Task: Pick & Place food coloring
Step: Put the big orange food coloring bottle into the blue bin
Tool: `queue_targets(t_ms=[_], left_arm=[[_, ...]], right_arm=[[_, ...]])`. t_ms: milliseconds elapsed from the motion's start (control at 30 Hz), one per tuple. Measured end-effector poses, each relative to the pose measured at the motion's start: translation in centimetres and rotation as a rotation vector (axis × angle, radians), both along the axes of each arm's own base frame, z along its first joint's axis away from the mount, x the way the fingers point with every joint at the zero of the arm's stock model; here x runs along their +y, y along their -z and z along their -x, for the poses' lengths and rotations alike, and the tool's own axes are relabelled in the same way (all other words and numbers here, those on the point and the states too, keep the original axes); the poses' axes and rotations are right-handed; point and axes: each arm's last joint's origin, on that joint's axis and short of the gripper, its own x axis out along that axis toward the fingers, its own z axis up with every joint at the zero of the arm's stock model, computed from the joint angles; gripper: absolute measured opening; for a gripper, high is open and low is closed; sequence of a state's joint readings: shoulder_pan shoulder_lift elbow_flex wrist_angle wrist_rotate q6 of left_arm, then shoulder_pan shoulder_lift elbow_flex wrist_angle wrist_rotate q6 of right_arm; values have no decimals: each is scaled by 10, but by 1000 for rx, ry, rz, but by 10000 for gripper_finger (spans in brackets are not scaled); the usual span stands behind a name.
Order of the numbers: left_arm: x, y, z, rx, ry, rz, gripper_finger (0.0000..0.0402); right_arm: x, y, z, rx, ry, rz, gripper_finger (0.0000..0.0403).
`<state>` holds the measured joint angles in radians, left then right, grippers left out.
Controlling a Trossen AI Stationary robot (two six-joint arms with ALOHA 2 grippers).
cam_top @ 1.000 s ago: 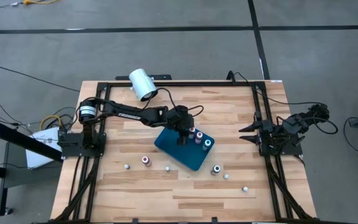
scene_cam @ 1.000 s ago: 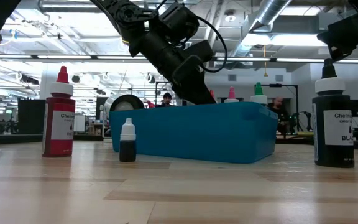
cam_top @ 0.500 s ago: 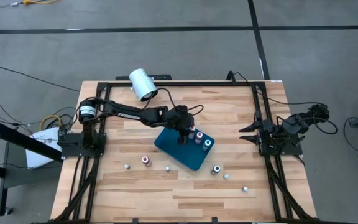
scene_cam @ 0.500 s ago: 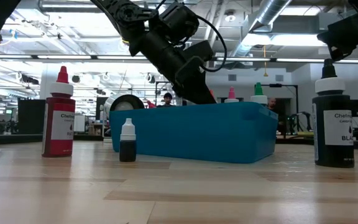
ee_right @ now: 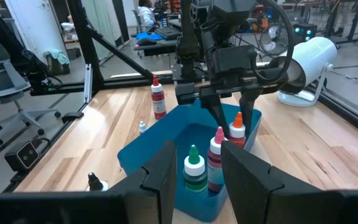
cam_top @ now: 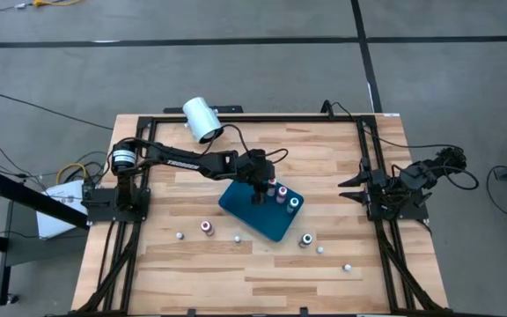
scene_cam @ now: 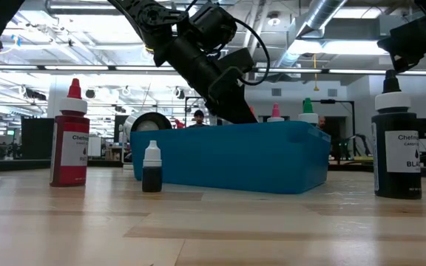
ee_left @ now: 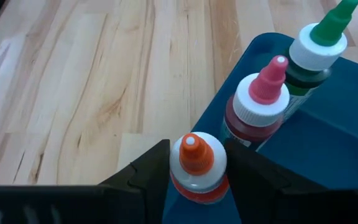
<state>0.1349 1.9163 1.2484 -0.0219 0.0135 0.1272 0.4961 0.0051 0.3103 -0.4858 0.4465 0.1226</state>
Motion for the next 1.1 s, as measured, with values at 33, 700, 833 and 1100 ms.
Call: queue_targets(t_ms=[33,700,833,1100], left_arm=[[0,0,0,0,0,0,143],[1,-2,-2,-25,-36,-44,179],[1,-2,-2,-26,-35,-43,198],[1,-2,-2,-26,-27,-52,211]], right_arm=[[0,0,0,0,0,0,114],[0,0,0,0,0,0,114],[0,0,0,0,0,0,114],[0,0,0,0,0,0,114]])
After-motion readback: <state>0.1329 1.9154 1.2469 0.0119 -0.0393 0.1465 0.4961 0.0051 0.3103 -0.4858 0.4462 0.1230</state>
